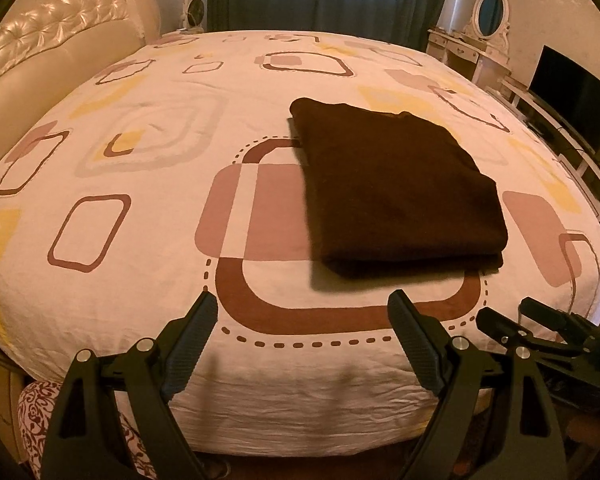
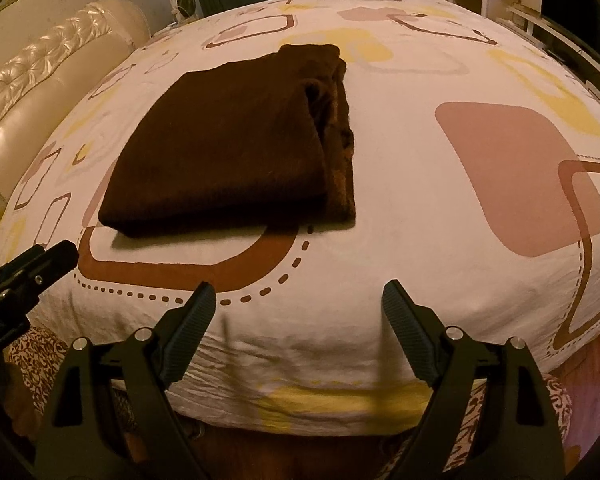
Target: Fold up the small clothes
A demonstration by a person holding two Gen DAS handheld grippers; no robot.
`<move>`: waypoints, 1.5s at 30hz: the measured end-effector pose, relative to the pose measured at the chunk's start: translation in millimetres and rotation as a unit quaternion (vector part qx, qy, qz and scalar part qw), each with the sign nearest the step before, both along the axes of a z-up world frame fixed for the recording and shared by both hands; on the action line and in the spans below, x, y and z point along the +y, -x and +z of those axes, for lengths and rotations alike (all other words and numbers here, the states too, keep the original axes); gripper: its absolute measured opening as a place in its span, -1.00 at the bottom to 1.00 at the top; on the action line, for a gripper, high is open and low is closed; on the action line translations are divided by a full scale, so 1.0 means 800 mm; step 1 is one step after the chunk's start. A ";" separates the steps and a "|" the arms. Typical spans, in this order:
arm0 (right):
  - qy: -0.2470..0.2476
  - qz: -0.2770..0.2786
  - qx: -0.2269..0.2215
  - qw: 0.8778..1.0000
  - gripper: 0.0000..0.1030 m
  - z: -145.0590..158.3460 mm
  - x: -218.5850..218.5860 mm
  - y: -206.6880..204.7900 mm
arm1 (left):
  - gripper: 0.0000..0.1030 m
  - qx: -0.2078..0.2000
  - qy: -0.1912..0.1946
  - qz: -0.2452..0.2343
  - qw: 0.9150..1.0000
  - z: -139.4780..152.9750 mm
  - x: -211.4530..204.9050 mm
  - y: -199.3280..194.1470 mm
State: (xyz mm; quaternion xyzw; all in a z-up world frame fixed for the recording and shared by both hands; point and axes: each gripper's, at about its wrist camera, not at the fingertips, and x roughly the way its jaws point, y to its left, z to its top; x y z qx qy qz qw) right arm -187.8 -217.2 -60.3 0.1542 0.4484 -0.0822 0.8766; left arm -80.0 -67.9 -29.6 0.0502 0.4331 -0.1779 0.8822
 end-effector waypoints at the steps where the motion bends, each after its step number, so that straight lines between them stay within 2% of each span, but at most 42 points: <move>1: 0.000 0.000 0.001 1.000 0.66 0.000 0.000 0.000 | 0.67 -0.001 0.000 0.001 1.000 0.000 0.000 0.001; 32: -0.002 0.001 0.003 1.000 0.66 -0.003 0.002 0.000 | 0.67 0.005 -0.005 0.003 1.000 0.001 -0.002 0.002; 36: -0.002 0.001 0.003 1.000 0.66 -0.003 0.002 0.000 | 0.67 -0.002 -0.007 0.001 1.000 0.003 -0.003 0.005; 40: -0.003 0.001 0.003 1.000 0.66 -0.003 0.002 0.000 | 0.69 -0.013 -0.029 0.003 1.000 0.004 -0.009 0.010; 45: -0.003 0.001 0.003 1.000 0.66 -0.002 0.001 -0.001 | 0.75 -0.025 -0.013 0.003 1.000 0.010 -0.010 0.016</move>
